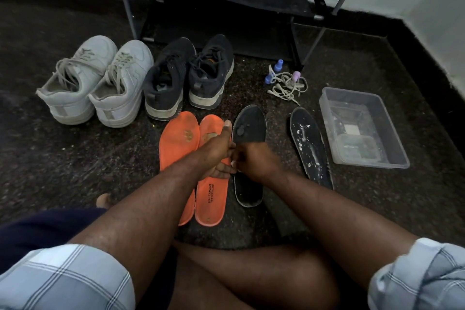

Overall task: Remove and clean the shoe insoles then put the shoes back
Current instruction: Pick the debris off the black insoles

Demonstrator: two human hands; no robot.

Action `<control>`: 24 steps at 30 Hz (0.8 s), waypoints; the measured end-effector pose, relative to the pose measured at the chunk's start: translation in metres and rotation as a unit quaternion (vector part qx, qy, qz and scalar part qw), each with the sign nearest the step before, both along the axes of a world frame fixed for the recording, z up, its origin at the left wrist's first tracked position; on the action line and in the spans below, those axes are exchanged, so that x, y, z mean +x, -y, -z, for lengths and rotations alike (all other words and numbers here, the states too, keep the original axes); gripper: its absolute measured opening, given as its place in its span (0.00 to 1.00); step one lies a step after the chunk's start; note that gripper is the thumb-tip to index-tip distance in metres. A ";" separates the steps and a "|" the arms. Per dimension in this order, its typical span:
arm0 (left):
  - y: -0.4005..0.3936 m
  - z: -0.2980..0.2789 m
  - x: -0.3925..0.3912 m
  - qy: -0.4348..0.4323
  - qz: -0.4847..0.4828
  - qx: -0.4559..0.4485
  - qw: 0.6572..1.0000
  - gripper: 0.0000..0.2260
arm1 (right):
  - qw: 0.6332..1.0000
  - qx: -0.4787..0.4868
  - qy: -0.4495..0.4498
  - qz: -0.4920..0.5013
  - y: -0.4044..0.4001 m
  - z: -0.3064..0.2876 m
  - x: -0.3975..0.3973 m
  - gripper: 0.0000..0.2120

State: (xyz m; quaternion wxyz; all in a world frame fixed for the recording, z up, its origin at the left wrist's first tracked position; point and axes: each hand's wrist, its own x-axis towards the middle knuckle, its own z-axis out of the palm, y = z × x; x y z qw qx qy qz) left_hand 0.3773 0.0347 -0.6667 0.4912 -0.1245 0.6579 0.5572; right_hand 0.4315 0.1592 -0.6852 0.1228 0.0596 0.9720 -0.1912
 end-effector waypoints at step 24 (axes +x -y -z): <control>0.001 -0.003 0.002 0.003 0.030 -0.002 1.000 0.40 | 0.999 0.018 -0.029 0.021 0.004 -0.001 -0.002 0.06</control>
